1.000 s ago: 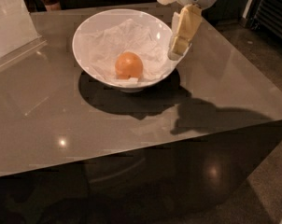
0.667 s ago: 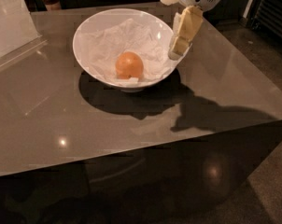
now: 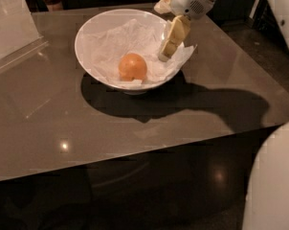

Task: Pick orange from white bowl

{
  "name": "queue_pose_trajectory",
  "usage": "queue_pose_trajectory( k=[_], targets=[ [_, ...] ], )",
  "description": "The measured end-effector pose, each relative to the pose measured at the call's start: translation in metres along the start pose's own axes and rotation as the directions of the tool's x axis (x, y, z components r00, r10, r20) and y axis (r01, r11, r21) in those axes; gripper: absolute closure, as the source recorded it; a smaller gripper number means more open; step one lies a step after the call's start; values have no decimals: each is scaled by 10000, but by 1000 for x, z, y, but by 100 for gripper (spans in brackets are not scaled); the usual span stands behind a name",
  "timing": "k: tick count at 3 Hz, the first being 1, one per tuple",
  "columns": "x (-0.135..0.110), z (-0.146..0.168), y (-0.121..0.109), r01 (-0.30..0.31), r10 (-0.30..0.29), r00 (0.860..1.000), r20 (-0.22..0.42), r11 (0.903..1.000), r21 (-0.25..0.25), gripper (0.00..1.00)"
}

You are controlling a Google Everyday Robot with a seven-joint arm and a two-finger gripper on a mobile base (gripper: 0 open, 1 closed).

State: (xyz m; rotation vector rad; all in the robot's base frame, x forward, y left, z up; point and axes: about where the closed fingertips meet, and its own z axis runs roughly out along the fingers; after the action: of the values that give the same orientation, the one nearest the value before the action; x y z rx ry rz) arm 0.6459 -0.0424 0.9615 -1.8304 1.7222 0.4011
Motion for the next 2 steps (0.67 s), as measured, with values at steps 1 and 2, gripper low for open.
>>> queue_pose_trajectory(
  k=[1,2],
  targets=[
    [5,34,-12,-318,345,9980,528,9981,-519,0],
    [7,39,-14,-356,387,9977,563,9978,-561,0]
  ],
)
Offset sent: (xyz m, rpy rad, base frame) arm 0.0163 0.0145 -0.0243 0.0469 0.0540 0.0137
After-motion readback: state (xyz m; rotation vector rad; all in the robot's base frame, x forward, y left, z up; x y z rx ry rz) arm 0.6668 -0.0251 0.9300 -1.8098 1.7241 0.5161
